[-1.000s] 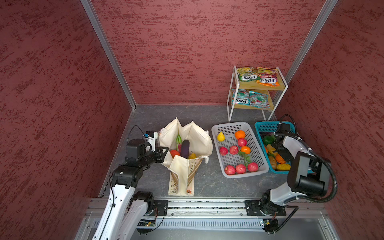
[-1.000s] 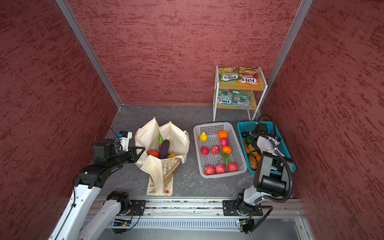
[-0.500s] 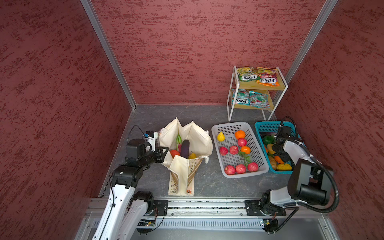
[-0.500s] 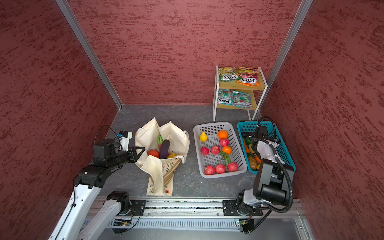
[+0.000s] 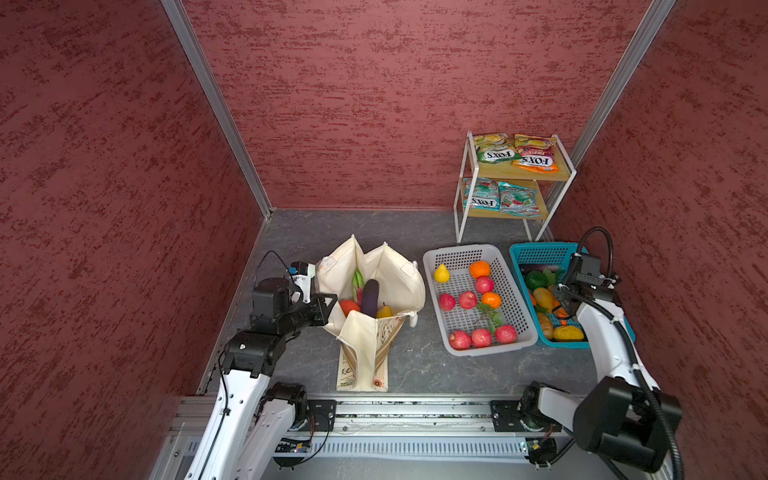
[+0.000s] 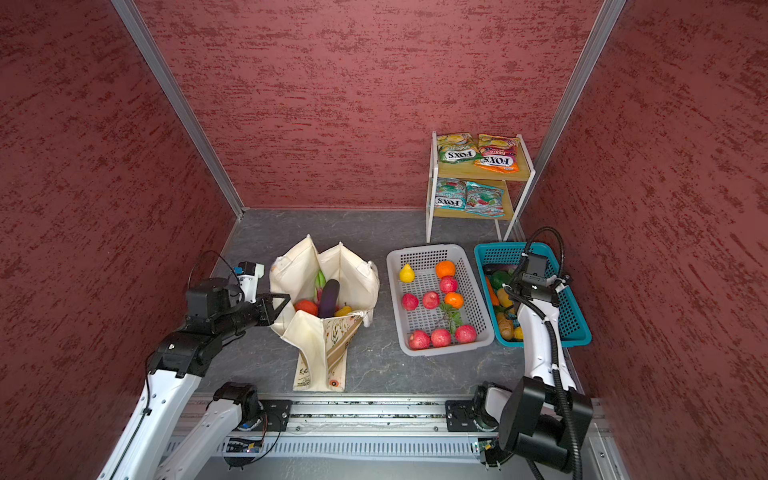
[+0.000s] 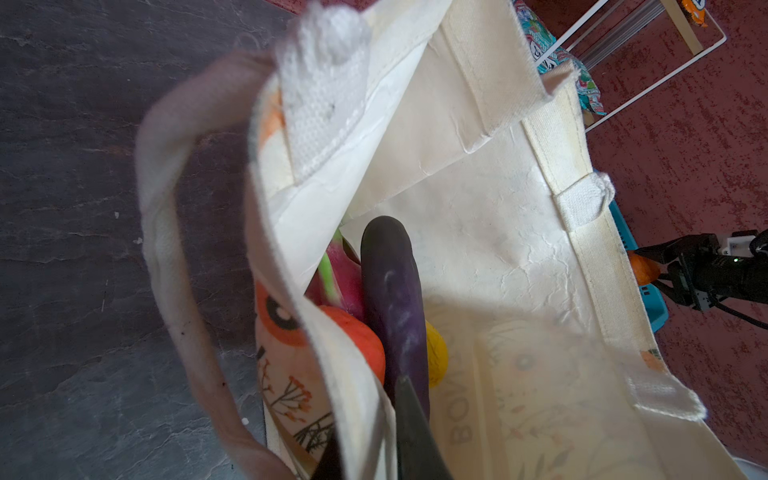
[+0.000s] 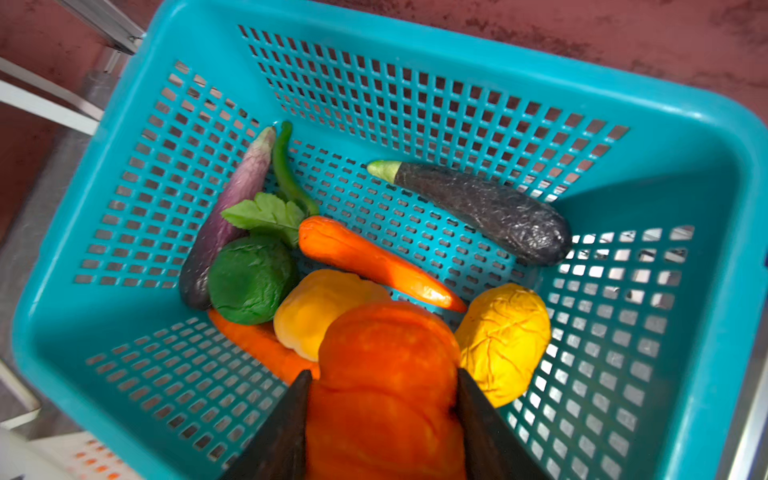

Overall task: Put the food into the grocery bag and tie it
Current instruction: 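Lower the right gripper onto the orange bell pepper and grasp it, then lift the orange bell pepper with the right gripper and carry it over the bag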

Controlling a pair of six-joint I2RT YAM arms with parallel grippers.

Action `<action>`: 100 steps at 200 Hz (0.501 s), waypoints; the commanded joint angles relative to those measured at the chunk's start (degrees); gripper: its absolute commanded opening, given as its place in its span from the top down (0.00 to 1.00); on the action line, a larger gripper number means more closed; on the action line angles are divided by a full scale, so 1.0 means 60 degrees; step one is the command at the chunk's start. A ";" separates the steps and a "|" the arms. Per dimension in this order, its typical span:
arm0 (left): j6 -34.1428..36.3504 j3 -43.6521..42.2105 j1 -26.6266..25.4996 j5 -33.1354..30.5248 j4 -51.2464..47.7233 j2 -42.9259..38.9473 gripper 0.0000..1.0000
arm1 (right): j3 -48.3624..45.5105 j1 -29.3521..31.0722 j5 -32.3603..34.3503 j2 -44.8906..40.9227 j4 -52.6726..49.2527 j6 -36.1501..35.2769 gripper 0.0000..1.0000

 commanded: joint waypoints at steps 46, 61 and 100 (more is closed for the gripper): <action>0.0035 -0.0119 0.0106 0.0049 0.0192 -0.0039 0.84 | -0.0426 -0.0004 -0.2070 -0.1456 0.0583 0.0773 0.56; 0.0028 -0.0117 0.0101 0.0049 0.0191 -0.0038 0.84 | -0.0382 0.0068 -0.2762 -0.1640 0.0774 0.0887 0.57; 0.0028 -0.0117 0.0101 0.0084 0.0211 -0.0032 0.84 | 0.0304 0.1317 -0.3096 -0.1911 0.0918 0.1019 0.61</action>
